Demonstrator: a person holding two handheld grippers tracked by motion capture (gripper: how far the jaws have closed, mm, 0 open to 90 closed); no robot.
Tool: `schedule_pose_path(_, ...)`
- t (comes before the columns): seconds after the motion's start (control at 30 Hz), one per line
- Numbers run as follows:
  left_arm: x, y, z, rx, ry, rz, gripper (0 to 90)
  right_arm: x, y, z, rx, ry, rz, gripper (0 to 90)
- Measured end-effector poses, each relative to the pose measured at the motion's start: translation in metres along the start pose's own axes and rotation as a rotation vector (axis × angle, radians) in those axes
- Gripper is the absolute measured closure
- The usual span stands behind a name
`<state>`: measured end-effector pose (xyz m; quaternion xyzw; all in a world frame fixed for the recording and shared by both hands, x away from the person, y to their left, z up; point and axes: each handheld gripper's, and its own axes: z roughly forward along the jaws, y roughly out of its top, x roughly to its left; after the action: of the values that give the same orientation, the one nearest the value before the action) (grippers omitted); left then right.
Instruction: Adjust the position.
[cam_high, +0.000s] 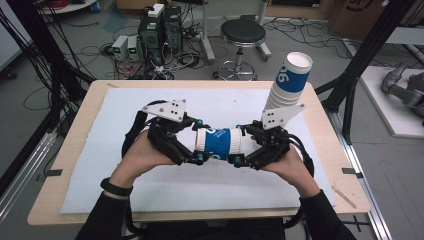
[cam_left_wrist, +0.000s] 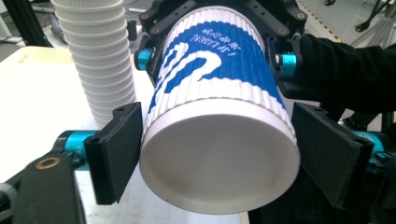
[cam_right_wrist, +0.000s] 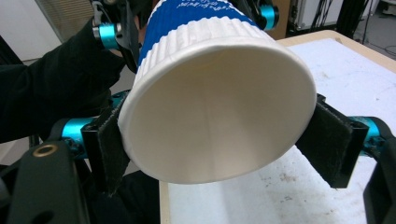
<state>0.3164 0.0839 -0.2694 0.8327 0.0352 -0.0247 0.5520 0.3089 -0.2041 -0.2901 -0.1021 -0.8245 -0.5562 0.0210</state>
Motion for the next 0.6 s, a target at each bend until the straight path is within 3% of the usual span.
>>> schedule_pose_path(0.33,0.0004,-0.0008,-0.0026,-0.002,0.000,0.011,28.3,-0.0002,0.0000,0.0005,0.015,0.008,0.000,19.2)
schedule_pose_path(0.6,0.0018,-0.0018,-0.0016,-0.017,0.003,0.009,29.0,-0.0007,-0.0001,-0.0004,0.022,-0.005,-0.002,19.0)
